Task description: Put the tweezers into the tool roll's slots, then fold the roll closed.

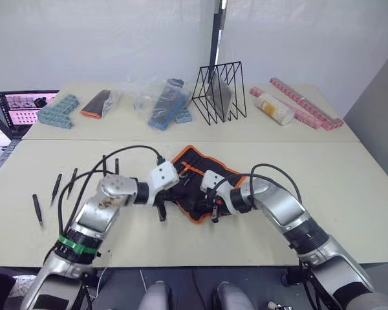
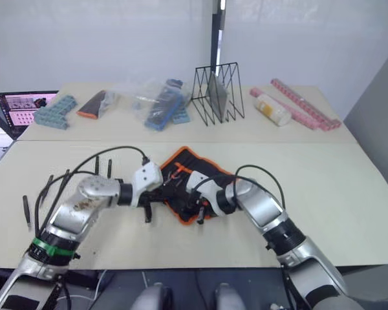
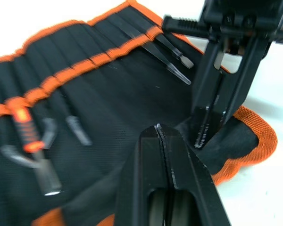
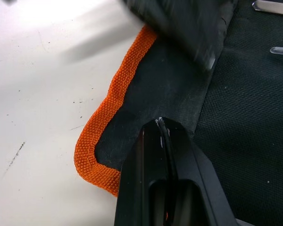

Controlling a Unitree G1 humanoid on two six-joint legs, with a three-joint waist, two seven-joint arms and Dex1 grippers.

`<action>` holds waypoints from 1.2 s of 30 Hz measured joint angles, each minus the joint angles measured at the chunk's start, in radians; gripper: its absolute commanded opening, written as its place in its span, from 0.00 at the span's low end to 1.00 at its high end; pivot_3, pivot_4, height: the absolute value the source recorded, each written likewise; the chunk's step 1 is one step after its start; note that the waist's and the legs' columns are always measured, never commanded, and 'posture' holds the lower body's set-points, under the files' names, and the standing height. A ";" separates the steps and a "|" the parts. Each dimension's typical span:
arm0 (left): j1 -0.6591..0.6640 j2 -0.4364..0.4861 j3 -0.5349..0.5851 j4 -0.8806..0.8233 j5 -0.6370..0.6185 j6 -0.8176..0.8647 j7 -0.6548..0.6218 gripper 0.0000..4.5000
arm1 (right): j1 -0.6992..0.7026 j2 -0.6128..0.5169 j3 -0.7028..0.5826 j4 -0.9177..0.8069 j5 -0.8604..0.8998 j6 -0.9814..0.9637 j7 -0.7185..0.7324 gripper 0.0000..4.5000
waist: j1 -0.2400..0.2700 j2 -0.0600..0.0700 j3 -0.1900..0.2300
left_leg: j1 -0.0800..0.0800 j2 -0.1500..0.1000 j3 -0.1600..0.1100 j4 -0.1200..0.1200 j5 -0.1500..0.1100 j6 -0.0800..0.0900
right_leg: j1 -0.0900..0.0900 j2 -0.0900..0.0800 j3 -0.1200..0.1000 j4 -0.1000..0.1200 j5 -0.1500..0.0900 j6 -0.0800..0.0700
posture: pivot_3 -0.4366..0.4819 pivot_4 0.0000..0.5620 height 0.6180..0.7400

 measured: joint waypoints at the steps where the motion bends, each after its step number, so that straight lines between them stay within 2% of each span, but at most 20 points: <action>1: 0.016 -0.003 -0.003 -0.006 0.006 0.006 0.021 0.00 | 0.000 0.000 0.001 -0.001 -0.001 0.000 -0.001 0.00 | 0.000 0.000 0.000 | 0.000 0.000 0.000 0.000 0.000 0.000 | 0.000 0.000 0.000 0.000 0.000 0.000 | 0.48 0.27 0.55; 5: 0.088 -0.005 0.015 -0.019 0.007 0.005 0.068 0.00 | 0.002 0.000 0.002 -0.004 -0.002 0.000 -0.002 0.00 | 0.000 0.000 0.000 | 0.000 0.000 0.000 0.000 0.000 0.000 | 0.000 0.000 0.000 0.000 0.000 0.000 | 0.48 0.27 0.55; 11: 0.229 -0.030 0.153 -0.033 -0.083 -0.060 0.095 0.00 | 0.001 -0.007 0.004 -0.008 -0.009 -0.002 0.004 0.00 | 0.002 0.000 0.000 | 0.001 0.001 -0.001 0.000 0.000 0.000 | 0.000 -0.001 0.000 0.000 0.000 0.000 | 0.48 0.27 0.55; 15: 0.283 -0.033 0.204 -0.027 -0.115 -0.098 0.105 0.00 | 0.001 -0.013 0.009 -0.008 -0.011 -0.004 0.012 0.00 | 0.006 0.000 0.000 | 0.001 0.000 -0.001 0.000 0.000 0.000 | 0.001 -0.002 -0.001 0.000 0.000 0.000 | 0.48 0.27 0.55; 20: 0.274 -0.033 0.266 0.002 -0.161 -0.091 0.125 0.00 | 0.003 -0.034 0.028 -0.016 -0.026 -0.035 0.030 0.00 | 0.007 0.000 0.000 | 0.001 0.000 -0.001 0.000 0.000 0.000 | 0.001 -0.002 -0.001 0.000 0.000 0.000 | 0.48 0.27 0.55; 25: 0.172 -0.090 0.354 -0.053 -0.323 0.017 0.164 0.00 | 0.011 -0.036 0.024 -0.021 -0.031 -0.045 0.034 0.00 | 0.010 -0.001 0.000 | 0.001 0.000 -0.004 0.001 0.000 0.000 | 0.004 -0.002 -0.002 -0.001 0.000 0.000 | 0.48 0.27 0.55; 28: 0.117 -0.093 0.380 -0.101 -0.391 0.065 0.183 0.00 | 0.030 -0.036 0.024 -0.040 -0.030 -0.045 0.035 0.00 | 0.004 -0.001 0.000 | 0.008 0.000 -0.006 -0.001 -0.001 0.000 | 0.012 -0.002 -0.002 -0.002 0.000 0.000 | 0.48 0.27 0.55; 31: 0.114 -0.091 0.351 -0.095 -0.381 0.068 0.194 0.00 | 0.046 -0.036 0.021 -0.055 -0.030 -0.045 0.034 0.00 | 0.001 -0.001 0.000 | 0.010 -0.001 -0.009 -0.003 -0.001 0.000 | 0.014 -0.001 -0.002 -0.004 0.000 0.000 | 0.48 0.27 0.55; 36: 0.143 -0.091 0.269 -0.003 -0.298 0.023 0.205 0.00 | 0.065 -0.029 0.003 -0.049 -0.032 -0.087 0.029 0.00 | 0.001 -0.001 0.000 | 0.010 -0.001 -0.010 -0.003 -0.001 0.000 | 0.014 0.000 -0.003 -0.005 0.000 0.000 | 0.48 0.27 0.55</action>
